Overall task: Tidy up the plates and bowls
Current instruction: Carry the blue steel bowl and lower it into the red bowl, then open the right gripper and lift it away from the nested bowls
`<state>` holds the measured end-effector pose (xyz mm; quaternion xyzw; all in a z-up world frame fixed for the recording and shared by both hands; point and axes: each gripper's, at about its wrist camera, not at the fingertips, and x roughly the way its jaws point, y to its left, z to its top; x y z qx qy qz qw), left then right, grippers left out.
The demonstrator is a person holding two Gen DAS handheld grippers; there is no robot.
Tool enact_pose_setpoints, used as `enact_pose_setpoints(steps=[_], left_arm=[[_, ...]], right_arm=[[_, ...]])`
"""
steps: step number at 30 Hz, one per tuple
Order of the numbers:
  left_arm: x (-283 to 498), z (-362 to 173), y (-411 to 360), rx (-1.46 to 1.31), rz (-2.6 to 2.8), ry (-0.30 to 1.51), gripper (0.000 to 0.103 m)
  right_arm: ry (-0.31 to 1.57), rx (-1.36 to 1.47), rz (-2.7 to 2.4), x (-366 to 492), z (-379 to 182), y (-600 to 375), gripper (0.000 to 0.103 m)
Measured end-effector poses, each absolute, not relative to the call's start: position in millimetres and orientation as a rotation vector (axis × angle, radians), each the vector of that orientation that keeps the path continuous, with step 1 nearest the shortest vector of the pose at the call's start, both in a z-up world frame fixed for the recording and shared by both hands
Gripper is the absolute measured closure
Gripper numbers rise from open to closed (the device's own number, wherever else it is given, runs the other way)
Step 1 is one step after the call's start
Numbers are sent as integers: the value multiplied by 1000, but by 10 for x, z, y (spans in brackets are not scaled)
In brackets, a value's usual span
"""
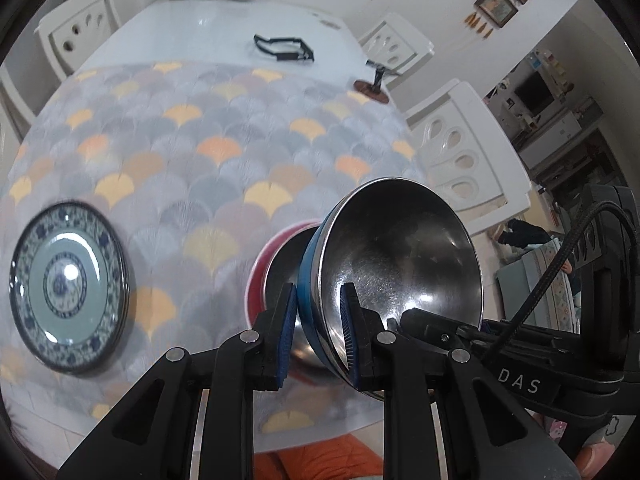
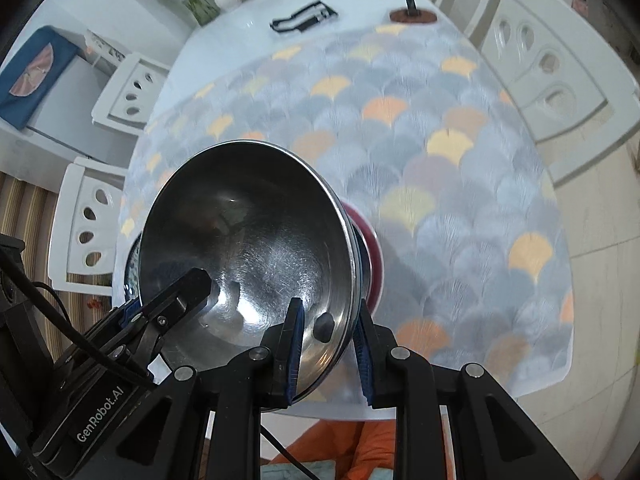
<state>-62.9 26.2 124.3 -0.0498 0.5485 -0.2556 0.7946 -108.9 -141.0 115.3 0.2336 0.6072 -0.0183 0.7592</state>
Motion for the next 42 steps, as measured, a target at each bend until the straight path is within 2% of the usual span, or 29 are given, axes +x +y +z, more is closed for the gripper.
enact_pose_setpoints(steps=[16,42], left_arm=[[-559,1014,270,-98,-530,1215,84],[-654,1005,387,-66,-559,1173,84]], right_arm=[[1362,497,-69,-1018,958,-1346,79],[1334,484,-93,-1125,980,-1294,78]])
